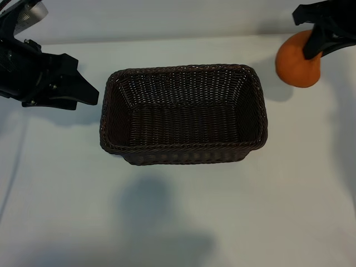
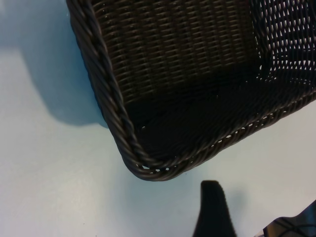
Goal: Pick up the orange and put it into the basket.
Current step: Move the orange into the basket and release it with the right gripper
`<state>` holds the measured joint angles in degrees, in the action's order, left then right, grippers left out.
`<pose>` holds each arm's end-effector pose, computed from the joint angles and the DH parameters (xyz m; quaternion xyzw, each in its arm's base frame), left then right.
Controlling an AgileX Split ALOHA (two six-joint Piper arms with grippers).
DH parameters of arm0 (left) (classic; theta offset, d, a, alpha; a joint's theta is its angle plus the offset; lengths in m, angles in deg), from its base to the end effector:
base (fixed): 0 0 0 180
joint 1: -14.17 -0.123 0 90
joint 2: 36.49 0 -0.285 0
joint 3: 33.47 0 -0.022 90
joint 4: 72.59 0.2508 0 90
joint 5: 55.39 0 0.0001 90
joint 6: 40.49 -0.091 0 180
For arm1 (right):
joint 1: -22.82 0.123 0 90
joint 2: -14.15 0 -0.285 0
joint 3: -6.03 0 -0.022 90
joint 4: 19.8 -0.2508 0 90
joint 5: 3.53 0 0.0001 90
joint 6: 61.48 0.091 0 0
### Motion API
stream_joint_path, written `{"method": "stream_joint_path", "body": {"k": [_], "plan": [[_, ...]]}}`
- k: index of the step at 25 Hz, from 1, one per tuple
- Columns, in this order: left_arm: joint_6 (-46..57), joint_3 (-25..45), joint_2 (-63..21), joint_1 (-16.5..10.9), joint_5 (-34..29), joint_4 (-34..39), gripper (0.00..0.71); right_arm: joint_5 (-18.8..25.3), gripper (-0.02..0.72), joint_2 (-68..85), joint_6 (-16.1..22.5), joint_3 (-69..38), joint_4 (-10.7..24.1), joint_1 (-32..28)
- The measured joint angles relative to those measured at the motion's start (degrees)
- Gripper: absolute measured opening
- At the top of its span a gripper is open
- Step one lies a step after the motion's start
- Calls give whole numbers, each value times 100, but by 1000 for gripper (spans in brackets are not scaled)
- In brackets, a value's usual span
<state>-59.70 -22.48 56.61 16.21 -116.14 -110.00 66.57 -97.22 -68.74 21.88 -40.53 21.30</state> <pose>0.2898 -0.0586 0.2959 0.0567 0.9446 -0.2760 0.1680 0.3793 0.0202 0.3035 -0.0093 0.9767 0.1656 0.1362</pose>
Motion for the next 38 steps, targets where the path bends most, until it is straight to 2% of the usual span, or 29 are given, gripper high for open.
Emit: {"method": "stream_joint_path", "body": {"k": [11,15,19,26,38], "plan": [[-11,0,0,0,0,-136,525,-67,84,0,-28,0,-115,1114],[-17,0,0,0,0,-136,525,-338,84,0,14,0,-145,1433],[-78,0,0,0,0,-136,525,-718,84,0,28,0,-345,1668],[-121,0,0,0,-10,-206,525,-1074,84,-190,32,0,-743,1937],[-121,0,0,0,-15,-262,525,-1134,84,-483,26,0,-797,2047]]}}
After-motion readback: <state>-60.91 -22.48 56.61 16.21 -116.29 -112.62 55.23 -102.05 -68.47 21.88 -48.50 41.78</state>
